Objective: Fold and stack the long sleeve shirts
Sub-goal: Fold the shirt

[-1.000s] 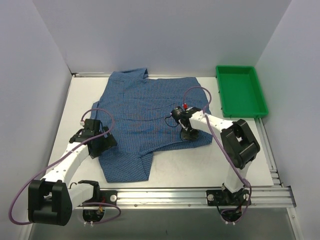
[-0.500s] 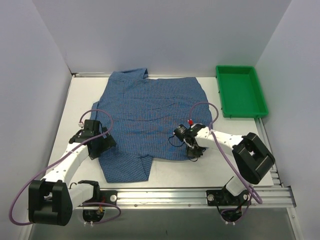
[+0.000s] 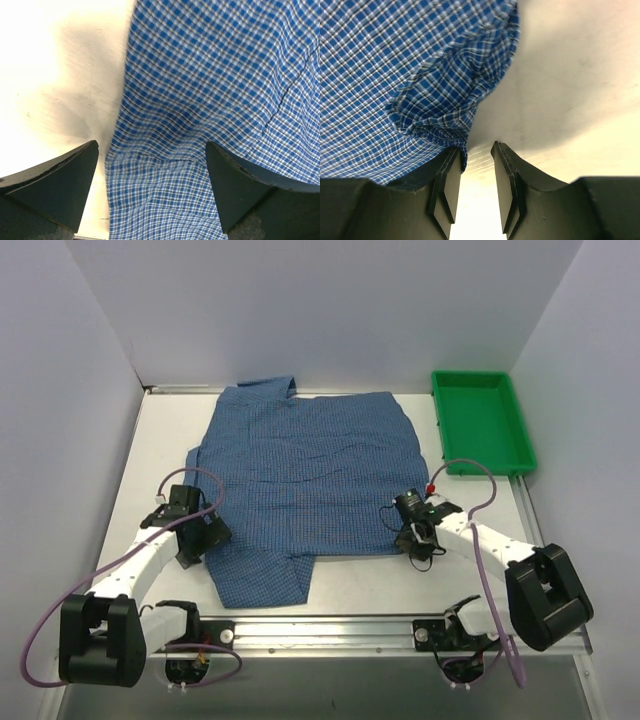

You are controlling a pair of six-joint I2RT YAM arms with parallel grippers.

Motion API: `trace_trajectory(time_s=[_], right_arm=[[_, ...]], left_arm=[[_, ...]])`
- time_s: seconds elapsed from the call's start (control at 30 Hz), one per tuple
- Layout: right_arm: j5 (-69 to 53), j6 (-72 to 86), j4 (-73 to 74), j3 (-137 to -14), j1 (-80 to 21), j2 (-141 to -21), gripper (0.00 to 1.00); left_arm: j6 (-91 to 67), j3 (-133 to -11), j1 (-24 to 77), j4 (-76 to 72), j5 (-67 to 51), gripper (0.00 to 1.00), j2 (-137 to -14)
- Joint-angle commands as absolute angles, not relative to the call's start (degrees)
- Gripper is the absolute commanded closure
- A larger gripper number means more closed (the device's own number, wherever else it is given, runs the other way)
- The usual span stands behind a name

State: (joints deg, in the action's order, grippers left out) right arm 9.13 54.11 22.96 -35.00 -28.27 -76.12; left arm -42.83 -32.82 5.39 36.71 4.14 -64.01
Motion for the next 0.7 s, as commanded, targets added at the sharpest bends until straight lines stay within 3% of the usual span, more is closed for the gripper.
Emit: trace_trajectory(time_s=[0.0, 0.3, 0.67], right_arm=[[8.2, 56.2, 22.6, -30.9, -26.0, -71.6, 0.67], [13.3, 57.6, 25.6, -28.4, -24.5, -57.0, 0.58], [13.0, 54.1, 25.0, -35.2, -18.6, -65.7, 0.57]], left_arm=[[-43.5, -33.0, 4.8, 37.0, 4.9, 0.03, -64.2], [-43.6, -32.7, 4.8, 36.8, 4.0, 0.03, -64.3], [-43.6, -32.2, 4.8, 35.9, 2.2, 0.04, -64.9]])
